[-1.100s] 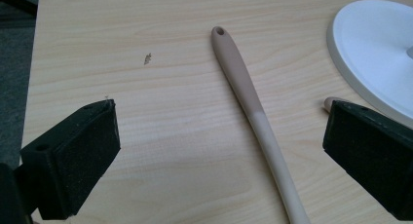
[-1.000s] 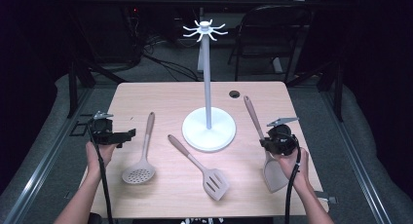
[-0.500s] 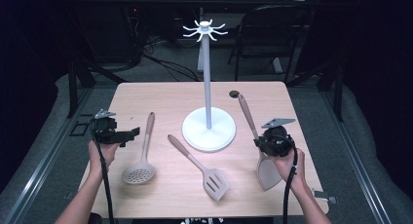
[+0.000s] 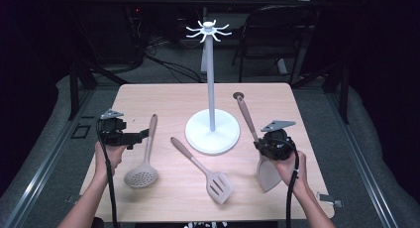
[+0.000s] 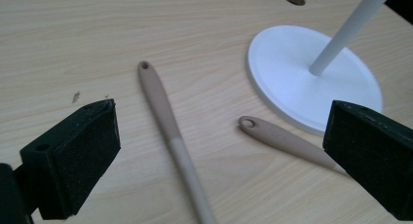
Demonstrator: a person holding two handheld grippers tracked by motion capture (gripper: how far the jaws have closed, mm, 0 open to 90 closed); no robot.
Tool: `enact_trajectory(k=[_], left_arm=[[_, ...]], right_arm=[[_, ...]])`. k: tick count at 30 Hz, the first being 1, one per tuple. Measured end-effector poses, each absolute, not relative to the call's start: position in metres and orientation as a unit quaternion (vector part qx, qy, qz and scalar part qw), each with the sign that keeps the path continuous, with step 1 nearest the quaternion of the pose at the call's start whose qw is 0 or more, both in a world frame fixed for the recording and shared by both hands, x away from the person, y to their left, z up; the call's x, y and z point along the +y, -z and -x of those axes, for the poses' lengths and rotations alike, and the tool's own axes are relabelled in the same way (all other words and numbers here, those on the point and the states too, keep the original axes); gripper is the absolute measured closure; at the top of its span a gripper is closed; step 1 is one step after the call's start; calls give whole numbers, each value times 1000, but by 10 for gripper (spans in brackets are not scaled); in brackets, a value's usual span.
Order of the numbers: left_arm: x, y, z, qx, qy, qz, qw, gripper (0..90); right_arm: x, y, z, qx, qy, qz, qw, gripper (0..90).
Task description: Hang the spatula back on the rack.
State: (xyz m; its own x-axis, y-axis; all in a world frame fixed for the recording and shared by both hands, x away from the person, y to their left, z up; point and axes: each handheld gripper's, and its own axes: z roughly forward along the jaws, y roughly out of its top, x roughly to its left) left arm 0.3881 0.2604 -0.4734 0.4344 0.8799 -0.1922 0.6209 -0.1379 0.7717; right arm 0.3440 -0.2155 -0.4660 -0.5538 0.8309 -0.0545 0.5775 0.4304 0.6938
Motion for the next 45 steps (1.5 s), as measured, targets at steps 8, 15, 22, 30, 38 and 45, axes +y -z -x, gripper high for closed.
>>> enact_trajectory(k=[8, 15, 22, 30, 38, 45], left_arm=[[240, 461, -383, 487, -140, -740, 442, 2], [218, 452, -380, 460, -123, -747, 464, 2], [194, 450, -385, 440, -114, -755, 472, 2], [163, 439, -385, 405, -112, -770, 480, 1], [131, 437, -389, 391, -95, -772, 491, 2], [99, 439, -387, 365, -77, -775, 510, 25]], right_arm=[[-211, 461, -343, 823, -323, -419, 205, 788], [-207, 459, -342, 826, -328, -410, 204, 788], [-200, 458, -343, 828, -334, -405, 198, 789], [-189, 444, -348, 827, -336, -397, 212, 789], [-180, 441, -353, 823, -350, -393, 212, 789], [-175, 441, -352, 826, -351, -388, 211, 788]])
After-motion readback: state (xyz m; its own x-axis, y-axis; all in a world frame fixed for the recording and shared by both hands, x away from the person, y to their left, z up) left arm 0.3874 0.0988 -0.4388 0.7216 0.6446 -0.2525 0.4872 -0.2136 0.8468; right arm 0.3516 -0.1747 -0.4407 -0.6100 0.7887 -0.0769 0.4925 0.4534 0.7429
